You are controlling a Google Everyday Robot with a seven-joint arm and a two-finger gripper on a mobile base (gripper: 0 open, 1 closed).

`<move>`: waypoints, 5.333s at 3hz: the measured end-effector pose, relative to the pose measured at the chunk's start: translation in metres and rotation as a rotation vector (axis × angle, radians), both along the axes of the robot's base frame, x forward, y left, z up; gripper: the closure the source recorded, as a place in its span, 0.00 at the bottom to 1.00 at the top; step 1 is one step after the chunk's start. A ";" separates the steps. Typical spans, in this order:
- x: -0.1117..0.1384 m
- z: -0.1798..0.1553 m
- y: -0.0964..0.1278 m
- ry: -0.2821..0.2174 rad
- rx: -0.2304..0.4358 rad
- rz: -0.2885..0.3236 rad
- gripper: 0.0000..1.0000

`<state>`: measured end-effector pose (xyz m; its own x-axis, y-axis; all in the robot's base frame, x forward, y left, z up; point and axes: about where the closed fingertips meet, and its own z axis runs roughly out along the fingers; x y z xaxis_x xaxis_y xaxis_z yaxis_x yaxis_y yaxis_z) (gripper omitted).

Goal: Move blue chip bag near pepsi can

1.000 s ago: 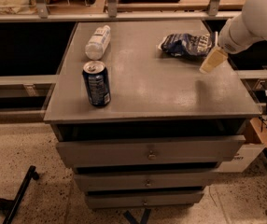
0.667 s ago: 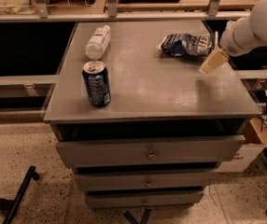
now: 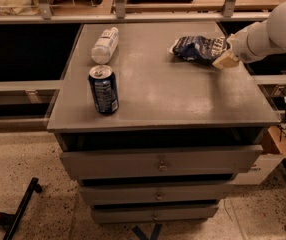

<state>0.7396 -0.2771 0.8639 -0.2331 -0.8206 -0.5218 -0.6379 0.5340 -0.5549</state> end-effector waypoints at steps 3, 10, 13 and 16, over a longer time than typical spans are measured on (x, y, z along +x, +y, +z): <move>0.001 -0.011 0.007 -0.001 -0.020 0.021 1.00; -0.097 0.021 0.094 0.125 0.110 0.351 1.00; -0.173 0.019 0.142 0.179 0.182 0.508 1.00; -0.201 0.016 0.171 0.176 0.163 0.630 0.82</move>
Offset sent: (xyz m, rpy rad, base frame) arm 0.0000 0.0032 -0.0077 -0.0130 -0.0091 0.0124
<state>0.5384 -0.1061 0.8798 0.1711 -0.7421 -0.6481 -0.9285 0.0985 -0.3580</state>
